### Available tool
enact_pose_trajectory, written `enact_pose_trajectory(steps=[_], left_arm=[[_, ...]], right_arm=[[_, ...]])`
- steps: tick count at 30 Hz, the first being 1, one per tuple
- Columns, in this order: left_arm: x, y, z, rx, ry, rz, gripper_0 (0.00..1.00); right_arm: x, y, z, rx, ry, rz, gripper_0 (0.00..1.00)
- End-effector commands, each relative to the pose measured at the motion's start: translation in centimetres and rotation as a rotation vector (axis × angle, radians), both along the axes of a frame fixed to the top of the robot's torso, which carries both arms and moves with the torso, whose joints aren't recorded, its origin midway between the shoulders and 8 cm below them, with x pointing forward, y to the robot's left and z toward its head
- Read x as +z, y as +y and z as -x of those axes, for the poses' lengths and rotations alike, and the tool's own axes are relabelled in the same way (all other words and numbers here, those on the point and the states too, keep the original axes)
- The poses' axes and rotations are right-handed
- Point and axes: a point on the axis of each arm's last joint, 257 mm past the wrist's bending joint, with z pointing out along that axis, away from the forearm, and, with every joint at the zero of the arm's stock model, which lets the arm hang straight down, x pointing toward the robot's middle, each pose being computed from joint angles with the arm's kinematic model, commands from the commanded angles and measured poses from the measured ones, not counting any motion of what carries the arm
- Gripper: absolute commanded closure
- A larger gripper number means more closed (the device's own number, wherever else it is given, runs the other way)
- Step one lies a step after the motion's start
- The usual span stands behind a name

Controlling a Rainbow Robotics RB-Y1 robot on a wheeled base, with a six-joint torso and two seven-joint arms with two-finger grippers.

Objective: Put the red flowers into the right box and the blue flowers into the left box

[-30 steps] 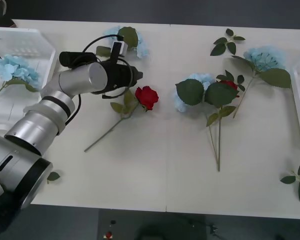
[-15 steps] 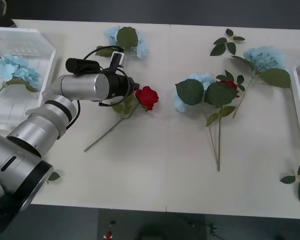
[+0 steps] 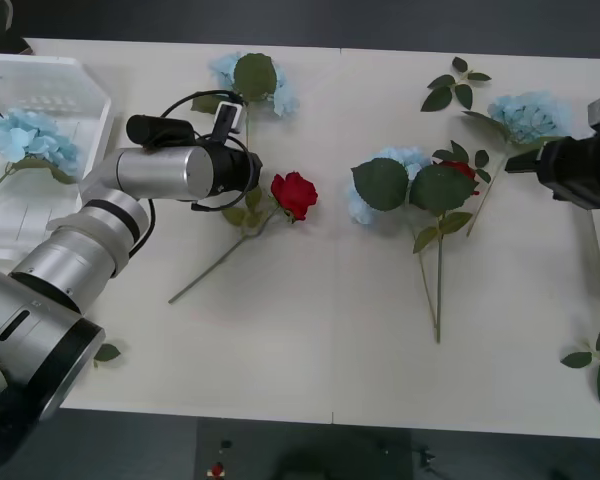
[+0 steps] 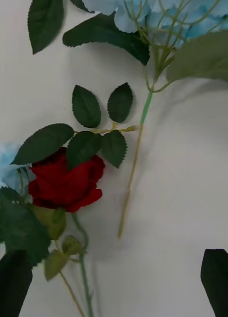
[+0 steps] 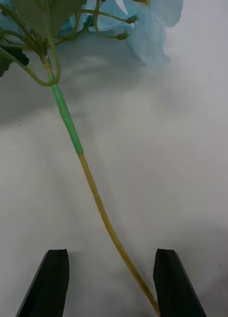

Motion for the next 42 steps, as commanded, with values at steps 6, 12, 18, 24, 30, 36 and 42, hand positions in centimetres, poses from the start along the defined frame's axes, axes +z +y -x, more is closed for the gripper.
enact_pose_trajectory(steps=[6, 12, 18, 24, 30, 36, 42], left_arm=[[1.0, 1.8, -0.8, 0.025, -0.022, -0.026, 0.51], [0.6, 2.0, -0.7, 0.010, -0.030, -0.069, 0.86], [0.6, 2.2, -0.7, 0.009, -0.033, -0.082, 1.00], [0.6, 2.1, -0.7, 0.011, -0.031, -0.073, 1.00], [0.8, 3.4, -0.6, 0.023, -0.035, -0.056, 1.00], [-0.2, 6.2, 1.7, 0.007, -0.031, -0.054, 1.00], [0.4, 9.0, 6.6, -0.042, -0.007, -0.060, 1.00]], right_arm=[[2.5, 3.7, -4.4, -0.134, -0.065, -0.029, 0.00], [1.9, 3.6, -7.1, -0.210, -0.105, 0.033, 0.00], [0.1, 2.0, -10.3, -0.276, -0.160, 0.152, 0.00], [-1.1, 1.0, -13.1, -0.342, -0.186, 0.219, 0.00], [-2.9, 0.0, -14.3, -0.388, -0.172, 0.267, 0.00], [-4.7, 0.0, -14.4, -0.397, -0.171, 0.311, 0.00], [-5.6, -0.2, -14.0, -0.400, -0.163, 0.368, 0.00]])
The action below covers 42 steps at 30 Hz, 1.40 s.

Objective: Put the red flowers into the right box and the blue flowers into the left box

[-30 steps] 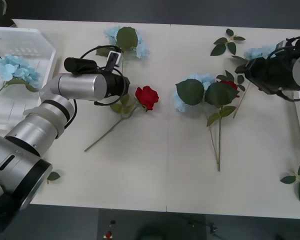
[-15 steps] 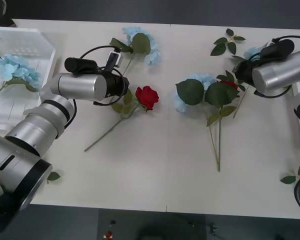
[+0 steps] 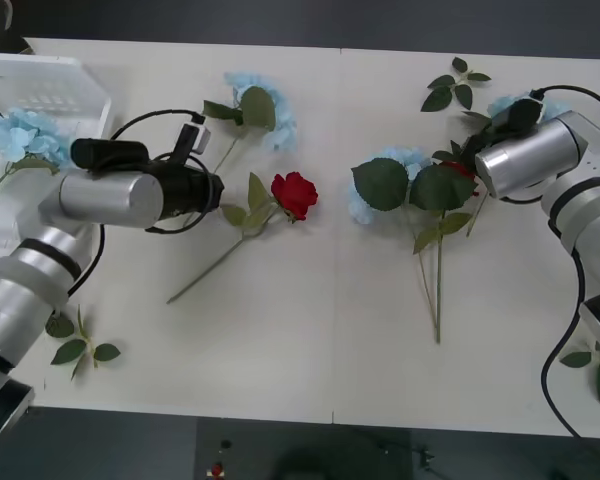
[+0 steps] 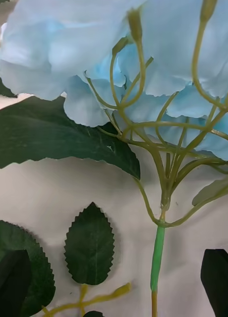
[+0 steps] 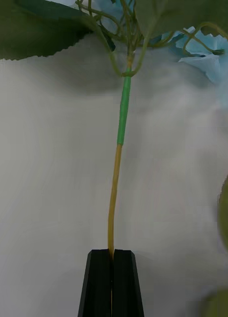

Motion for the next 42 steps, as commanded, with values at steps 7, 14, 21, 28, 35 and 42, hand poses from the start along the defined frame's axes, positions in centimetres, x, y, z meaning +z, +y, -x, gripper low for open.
enact_pose_trajectory(steps=[7, 14, 21, 28, 35, 42], left_arm=[[2.1, 4.0, 7.7, -0.040, -0.031, 0.034, 1.00], [1.9, 5.6, 11.6, -0.038, -0.041, 0.038, 1.00], [2.9, 5.8, 11.4, -0.043, -0.063, 0.030, 0.29], [5.2, 5.1, 8.0, -0.053, -0.052, 0.013, 0.28], [4.6, 3.5, 4.6, -0.027, -0.022, 0.046, 0.28], [3.8, 3.1, 2.6, -0.008, -0.019, -0.018, 0.27]], right_arm=[[1.3, 0.4, -0.6, -0.030, -0.023, 0.002, 0.07], [1.1, 0.1, -0.5, -0.037, -0.019, 0.006, 1.00], [1.1, 0.1, -0.5, -0.035, -0.021, 0.009, 1.00], [1.1, 0.2, -0.5, -0.033, -0.020, 0.011, 1.00], [2.1, 0.6, -1.0, -0.050, -0.038, -0.091, 1.00], [5.9, 1.0, -1.4, 0.014, -0.036, -0.207, 1.00]])
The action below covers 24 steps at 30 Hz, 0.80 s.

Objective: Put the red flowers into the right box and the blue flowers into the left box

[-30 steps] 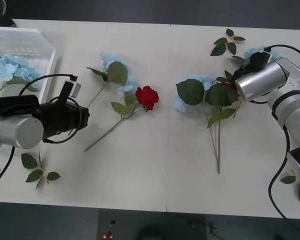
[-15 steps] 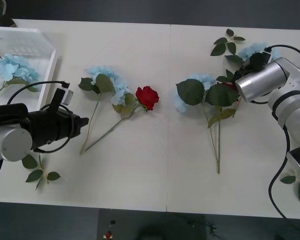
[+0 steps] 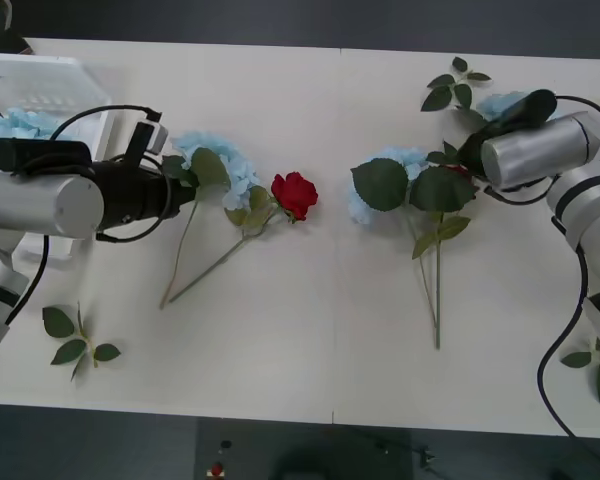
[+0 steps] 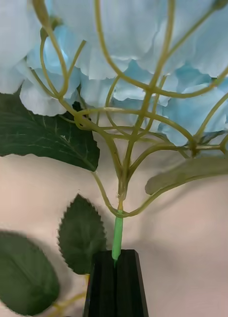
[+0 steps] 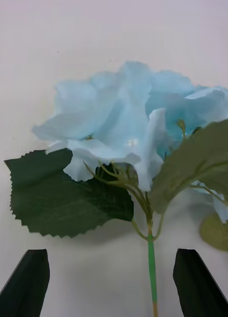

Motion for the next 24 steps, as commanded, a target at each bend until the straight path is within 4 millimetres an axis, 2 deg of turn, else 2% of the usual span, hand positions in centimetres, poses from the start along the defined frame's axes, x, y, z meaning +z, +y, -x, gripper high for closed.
enact_pose_trajectory(steps=[1, 9, 14, 16, 18, 19, 23, 24], left_arm=[[0.4, -1.2, -1.0, -0.025, -0.014, -0.043, 0.28], [-1.3, -2.2, -1.6, -0.040, 0.006, -0.084, 0.28], [-2.0, -2.7, -1.2, -0.060, 0.012, -0.114, 0.29], [-2.4, -2.8, -1.0, -0.067, 0.016, -0.127, 0.53], [-2.6, -2.9, -1.0, -0.071, 0.017, -0.136, 0.65], [-2.7, -3.0, -0.9, -0.077, 0.016, -0.145, 0.68], [-3.1, -3.1, -0.7, -0.087, 0.019, -0.166, 0.69], [-3.1, -3.2, -0.7, -0.088, 0.017, -0.169, 0.75]], right_arm=[[6.6, -0.6, -1.7, 0.090, -0.056, 0.020, 1.00], [12.4, 0.6, -1.5, 0.303, -0.094, 0.017, 1.00], [15.1, 1.6, -1.0, 0.432, -0.143, 0.040, 1.00], [16.1, 2.1, -0.4, 0.485, -0.177, 0.015, 1.00], [16.8, 2.5, 0.1, 0.527, -0.200, 0.007, 1.00], [17.2, 2.9, 0.7, 0.569, -0.220, 0.011, 1.00], [18.2, 4.0, 2.6, 0.679, -0.276, 0.016, 1.00], [18.5, 4.4, 3.1, 0.705, -0.292, 0.015, 1.00]])
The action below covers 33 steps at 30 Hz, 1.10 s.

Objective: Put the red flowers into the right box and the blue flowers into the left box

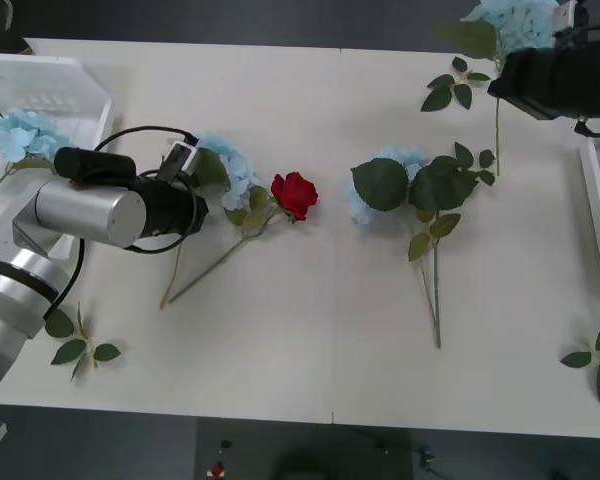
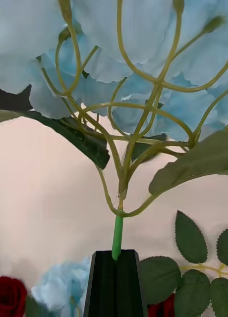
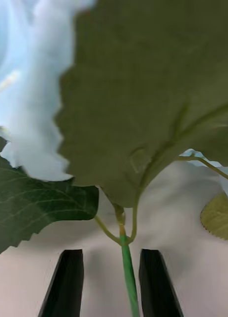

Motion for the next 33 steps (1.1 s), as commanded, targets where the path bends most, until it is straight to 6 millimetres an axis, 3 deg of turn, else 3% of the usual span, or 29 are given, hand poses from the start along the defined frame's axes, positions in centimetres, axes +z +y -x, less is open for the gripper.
enact_pose_trajectory(steps=[1, 2, 7, 12, 16, 17, 22, 25, 29, 33], left_arm=[[1.4, -1.1, -0.8, -0.042, -0.044, -0.034, 0.91], [1.3, -1.1, -0.7, -0.043, -0.043, -0.040, 1.00], [1.7, -0.1, -1.1, -0.033, -0.059, -0.059, 1.00], [6.6, 1.3, -2.2, -0.015, -0.131, -0.033, 1.00], [12.1, 3.5, -2.6, 0.016, -0.187, -0.013, 1.00], [14.2, 5.0, -2.7, 0.040, -0.213, -0.007, 1.00], [20.7, 10.5, -3.2, 0.123, -0.330, -0.015, 1.00], [24.4, 15.7, -2.7, 0.205, -0.408, -0.023, 1.00], [26.3, 22.1, -1.5, 0.310, -0.483, -0.039, 1.00], [26.0, 27.4, 0.4, 0.397, -0.513, -0.066, 1.00]], right_arm=[[2.9, 0.5, 2.3, 0.134, -0.114, 0.061, 1.00], [3.5, 0.7, 2.9, 0.156, -0.133, 0.058, 1.00], [4.9, 2.1, 6.7, 0.280, -0.234, 0.071, 1.00], [6.3, 4.1, 10.0, 0.383, -0.336, 0.087, 1.00], [7.1, 5.2, 12.3, 0.452, -0.409, 0.105, 1.00], [7.4, 5.6, 13.2, 0.486, -0.432, 0.115, 1.00], [8.0, 6.8, 15.7, 0.594, -0.459, 0.083, 1.00], [8.5, 9.1, 18.4, 0.705, -0.498, -0.005, 1.00], [9.1, 11.4, 20.8, 0.811, -0.561, -0.068, 1.00], [9.6, 13.4, 22.8, 0.893, -0.609, -0.115, 1.00]])
